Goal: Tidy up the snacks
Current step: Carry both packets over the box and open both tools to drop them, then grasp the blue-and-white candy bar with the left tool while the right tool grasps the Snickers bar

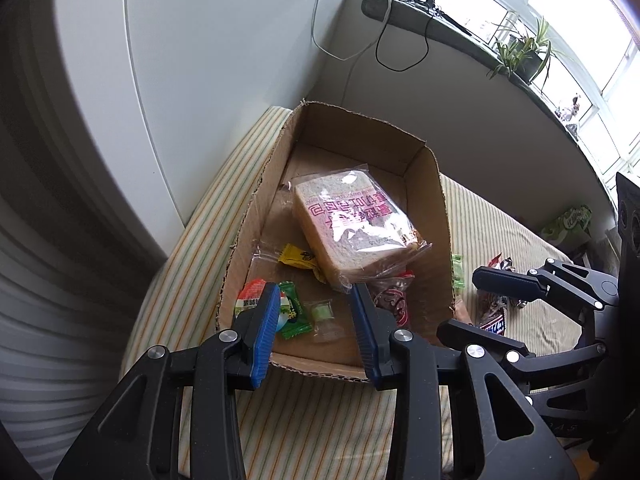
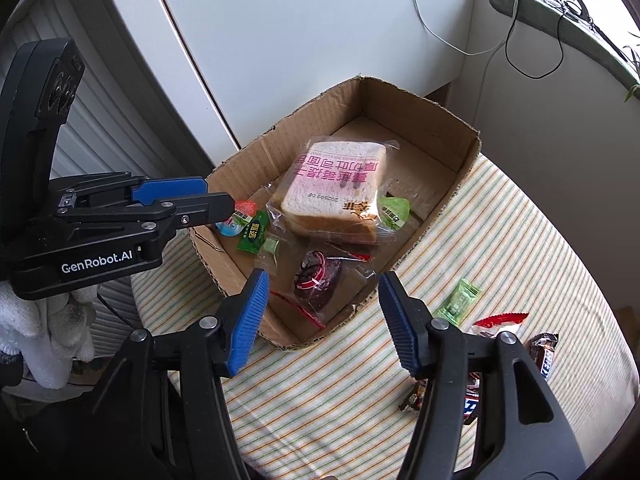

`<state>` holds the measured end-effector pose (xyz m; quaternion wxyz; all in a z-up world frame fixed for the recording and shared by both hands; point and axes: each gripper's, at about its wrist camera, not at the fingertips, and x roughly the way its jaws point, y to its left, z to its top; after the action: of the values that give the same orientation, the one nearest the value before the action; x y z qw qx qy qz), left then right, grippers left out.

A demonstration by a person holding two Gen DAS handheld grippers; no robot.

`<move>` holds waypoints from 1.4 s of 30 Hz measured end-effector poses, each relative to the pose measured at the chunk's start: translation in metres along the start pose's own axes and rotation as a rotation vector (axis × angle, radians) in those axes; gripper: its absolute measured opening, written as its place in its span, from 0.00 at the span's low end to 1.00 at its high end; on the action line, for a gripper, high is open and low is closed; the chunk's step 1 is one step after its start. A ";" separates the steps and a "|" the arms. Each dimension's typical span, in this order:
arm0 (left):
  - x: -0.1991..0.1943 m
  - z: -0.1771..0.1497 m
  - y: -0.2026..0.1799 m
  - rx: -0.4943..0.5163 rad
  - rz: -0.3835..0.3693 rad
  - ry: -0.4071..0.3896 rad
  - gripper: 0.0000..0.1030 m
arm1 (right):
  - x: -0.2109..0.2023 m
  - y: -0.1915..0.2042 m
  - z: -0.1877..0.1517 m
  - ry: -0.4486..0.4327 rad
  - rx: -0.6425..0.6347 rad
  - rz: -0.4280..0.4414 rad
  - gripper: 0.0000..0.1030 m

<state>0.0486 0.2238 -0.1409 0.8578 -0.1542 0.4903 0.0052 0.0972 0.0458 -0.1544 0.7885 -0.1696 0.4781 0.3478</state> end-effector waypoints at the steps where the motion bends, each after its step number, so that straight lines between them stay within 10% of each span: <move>1: -0.001 0.000 -0.002 0.001 -0.004 -0.001 0.34 | -0.004 -0.004 -0.002 -0.004 0.009 -0.004 0.58; 23: 0.002 -0.013 -0.091 0.158 -0.140 0.048 0.34 | -0.090 -0.138 -0.116 -0.019 0.316 -0.187 0.67; 42: 0.063 -0.046 -0.201 0.452 -0.223 0.239 0.34 | -0.070 -0.185 -0.139 0.025 0.409 -0.173 0.67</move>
<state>0.0746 0.0109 -0.1638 0.8017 -0.0114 0.5568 -0.2170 0.1190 -0.1939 -0.1730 0.8273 -0.0510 0.5322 0.1725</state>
